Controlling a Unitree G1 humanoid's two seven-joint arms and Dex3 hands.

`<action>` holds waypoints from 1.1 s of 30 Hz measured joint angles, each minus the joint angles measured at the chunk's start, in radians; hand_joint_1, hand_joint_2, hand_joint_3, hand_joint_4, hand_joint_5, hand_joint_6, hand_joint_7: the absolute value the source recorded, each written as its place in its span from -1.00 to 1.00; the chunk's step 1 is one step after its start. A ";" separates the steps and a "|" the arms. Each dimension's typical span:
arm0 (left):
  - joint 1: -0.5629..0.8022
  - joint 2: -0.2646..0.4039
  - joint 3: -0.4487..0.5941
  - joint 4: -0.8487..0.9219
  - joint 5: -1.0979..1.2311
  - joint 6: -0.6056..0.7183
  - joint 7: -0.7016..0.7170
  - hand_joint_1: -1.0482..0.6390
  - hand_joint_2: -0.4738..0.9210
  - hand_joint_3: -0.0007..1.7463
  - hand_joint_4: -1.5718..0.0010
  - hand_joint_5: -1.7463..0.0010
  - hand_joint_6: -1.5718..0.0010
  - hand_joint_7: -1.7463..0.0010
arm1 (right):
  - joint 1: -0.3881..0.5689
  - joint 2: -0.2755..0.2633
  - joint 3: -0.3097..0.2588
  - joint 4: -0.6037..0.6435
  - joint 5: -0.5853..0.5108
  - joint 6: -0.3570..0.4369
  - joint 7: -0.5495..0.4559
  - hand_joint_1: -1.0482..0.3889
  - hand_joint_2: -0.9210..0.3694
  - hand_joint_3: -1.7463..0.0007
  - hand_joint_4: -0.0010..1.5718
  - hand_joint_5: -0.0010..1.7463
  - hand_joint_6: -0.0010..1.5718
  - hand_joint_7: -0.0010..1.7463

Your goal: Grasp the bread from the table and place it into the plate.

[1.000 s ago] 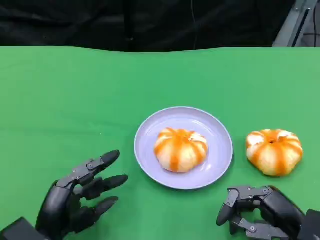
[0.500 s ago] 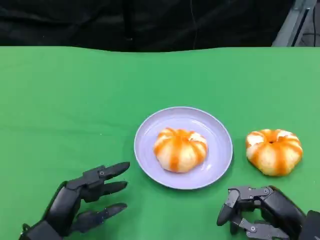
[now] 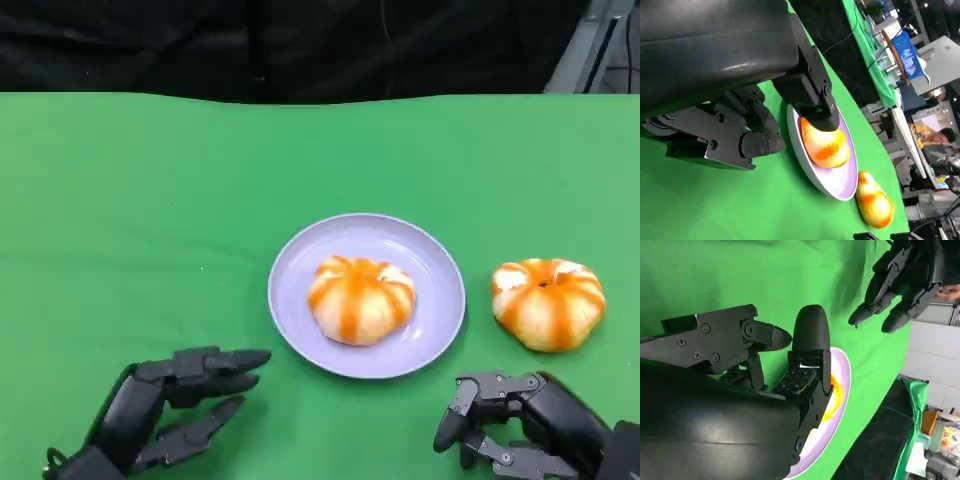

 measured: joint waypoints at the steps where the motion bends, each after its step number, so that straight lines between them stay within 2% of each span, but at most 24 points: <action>1: 0.000 0.001 -0.002 0.000 0.000 -0.002 0.000 0.33 1.00 -0.41 -0.47 0.86 -0.48 0.84 | 0.000 0.000 0.000 0.000 0.000 0.001 0.000 0.40 -1.00 0.46 -0.08 0.76 0.03 0.22; 2: 0.000 0.003 -0.002 0.000 0.000 -0.003 0.000 0.30 1.00 -0.43 -0.48 0.66 -0.52 0.72 | 0.000 0.000 0.000 -0.001 0.000 0.001 0.000 0.40 -1.00 0.46 -0.08 0.76 0.03 0.22; 3: 0.000 0.004 -0.003 0.001 0.000 -0.005 0.000 0.29 1.00 -0.43 -0.33 0.22 -0.44 0.46 | 0.000 0.000 0.000 -0.001 0.000 0.001 0.000 0.40 -1.00 0.47 -0.08 0.76 0.04 0.22; 5: 0.000 0.006 -0.005 0.005 0.000 -0.017 0.000 0.27 1.00 -0.45 -0.19 -0.14 -0.30 0.10 | 0.000 0.000 0.000 -0.001 0.000 0.001 0.000 0.41 -1.00 0.47 -0.07 0.76 0.04 0.22; 6: -0.001 0.006 -0.006 0.009 -0.001 -0.023 0.000 0.25 0.99 -0.45 -0.14 -0.29 -0.20 -0.08 | 0.000 0.000 0.000 -0.001 0.000 0.001 0.000 0.41 -1.00 0.47 -0.07 0.76 0.04 0.22; 8: -0.001 0.006 -0.010 0.017 -0.007 -0.032 -0.001 0.24 0.97 -0.44 -0.10 -0.38 -0.15 -0.19 | 0.000 0.000 0.000 -0.001 0.000 0.001 0.000 0.42 -1.00 0.47 -0.07 0.76 0.04 0.22; 9: -0.002 0.006 -0.011 0.021 -0.011 -0.036 -0.001 0.22 0.91 -0.36 -0.08 -0.45 -0.13 -0.24 | 0.000 0.000 0.000 -0.001 0.000 0.001 0.000 0.41 -1.00 0.47 -0.07 0.76 0.04 0.22; 13: -0.002 0.007 -0.021 0.022 -0.019 -0.040 -0.004 0.20 0.83 -0.27 -0.06 -0.51 -0.11 -0.27 | 0.001 0.000 0.000 -0.008 0.000 0.003 0.000 0.41 -1.00 0.47 -0.07 0.76 0.04 0.23; 15: -0.001 0.007 -0.025 0.022 -0.020 -0.041 -0.006 0.18 0.66 -0.03 -0.01 -0.68 -0.07 -0.38 | 0.002 0.000 0.000 -0.011 0.000 0.005 0.000 0.40 -1.00 0.46 -0.07 0.76 0.03 0.24; 21: 0.000 0.008 -0.036 0.007 -0.020 -0.055 -0.006 0.12 0.53 0.17 0.04 -0.80 -0.04 -0.49 | 0.003 0.000 0.000 -0.020 0.000 0.006 0.000 0.42 -1.00 0.46 -0.07 0.77 0.03 0.24; 33: 0.010 0.008 -0.060 -0.011 -0.020 -0.073 -0.006 0.12 0.48 0.25 0.05 -0.81 0.00 -0.55 | 0.005 0.000 0.000 -0.024 0.000 0.010 0.000 0.45 -0.99 0.46 -0.07 0.76 0.04 0.25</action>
